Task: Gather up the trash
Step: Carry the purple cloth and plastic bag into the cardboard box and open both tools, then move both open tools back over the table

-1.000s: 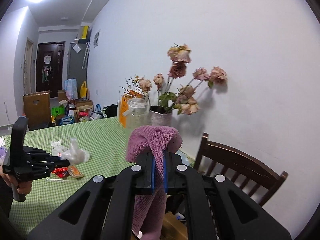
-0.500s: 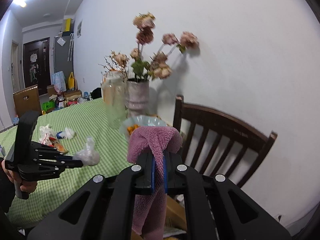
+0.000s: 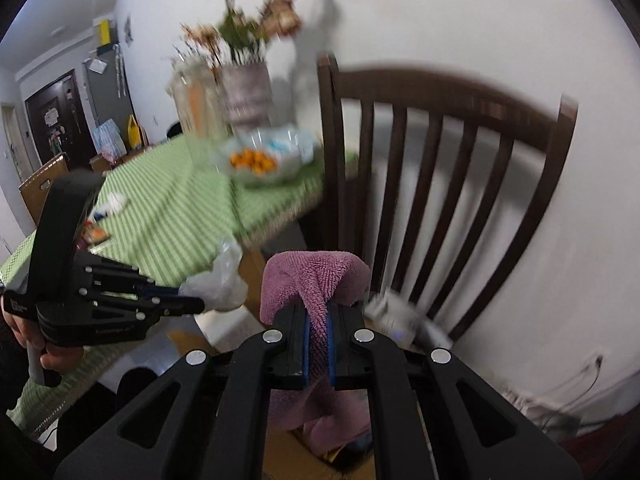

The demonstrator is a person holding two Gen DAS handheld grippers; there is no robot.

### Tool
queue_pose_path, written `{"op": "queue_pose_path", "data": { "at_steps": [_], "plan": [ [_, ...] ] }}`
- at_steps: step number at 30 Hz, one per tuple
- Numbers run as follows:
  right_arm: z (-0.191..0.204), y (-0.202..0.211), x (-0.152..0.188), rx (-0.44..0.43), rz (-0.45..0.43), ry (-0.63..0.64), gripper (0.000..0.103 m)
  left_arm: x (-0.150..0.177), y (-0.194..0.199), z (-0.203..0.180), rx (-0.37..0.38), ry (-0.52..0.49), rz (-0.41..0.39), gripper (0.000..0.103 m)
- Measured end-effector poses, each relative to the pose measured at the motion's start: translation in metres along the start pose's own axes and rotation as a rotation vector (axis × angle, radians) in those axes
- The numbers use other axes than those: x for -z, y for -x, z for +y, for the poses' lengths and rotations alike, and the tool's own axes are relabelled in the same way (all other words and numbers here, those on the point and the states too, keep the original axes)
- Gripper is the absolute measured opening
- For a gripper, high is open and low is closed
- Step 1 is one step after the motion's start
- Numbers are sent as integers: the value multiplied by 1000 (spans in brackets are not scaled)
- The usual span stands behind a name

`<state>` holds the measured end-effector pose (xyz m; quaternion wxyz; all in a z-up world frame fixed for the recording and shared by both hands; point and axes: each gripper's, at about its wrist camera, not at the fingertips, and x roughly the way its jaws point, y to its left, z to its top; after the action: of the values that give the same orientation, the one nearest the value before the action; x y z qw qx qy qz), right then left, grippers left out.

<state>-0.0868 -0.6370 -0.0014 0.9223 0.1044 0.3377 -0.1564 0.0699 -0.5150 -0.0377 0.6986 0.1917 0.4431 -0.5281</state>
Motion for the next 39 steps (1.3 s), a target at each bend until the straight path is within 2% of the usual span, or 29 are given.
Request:
{"op": "queue_pose_path", "data": {
  "at_steps": [4, 6, 10, 12, 13, 14, 15, 16, 18, 21, 31, 39],
  "plan": [
    [-11, -41, 26, -20, 104, -25, 6, -5, -40, -2, 5, 9, 93, 8],
    [-17, -59, 36, 12, 138, -30, 7, -8, -67, -1, 18, 25, 172, 9],
    [-27, -96, 63, 19, 242, -49, 7, -12, -104, 0, -14, 22, 263, 9],
    [-30, -108, 72, 8, 283, -62, 9, -13, -117, 2, -34, 43, 315, 25],
    [-32, -111, 75, 5, 294, -67, 13, -13, -125, 5, -49, 64, 343, 44],
    [-33, -117, 80, 6, 316, -73, 28, -14, -128, 7, -55, 75, 351, 55],
    [-34, -120, 82, 16, 329, -71, 47, -15, -131, 9, -59, 85, 350, 55],
    [-33, -123, 83, 24, 331, -64, 51, -16, -131, 10, -55, 91, 345, 55],
    [-33, -121, 79, 26, 322, -45, 52, -21, -132, 11, -45, 95, 349, 56],
    [-34, -114, 70, 27, 299, -34, 56, -25, -128, 8, -58, 78, 340, 65],
    [-27, -89, 39, 64, 228, -27, 58, -31, -93, 9, -29, 32, 274, 69],
    [-2, -81, 25, 103, 221, 10, 58, -26, -50, 22, -6, 41, 191, 72]
  ]
}}
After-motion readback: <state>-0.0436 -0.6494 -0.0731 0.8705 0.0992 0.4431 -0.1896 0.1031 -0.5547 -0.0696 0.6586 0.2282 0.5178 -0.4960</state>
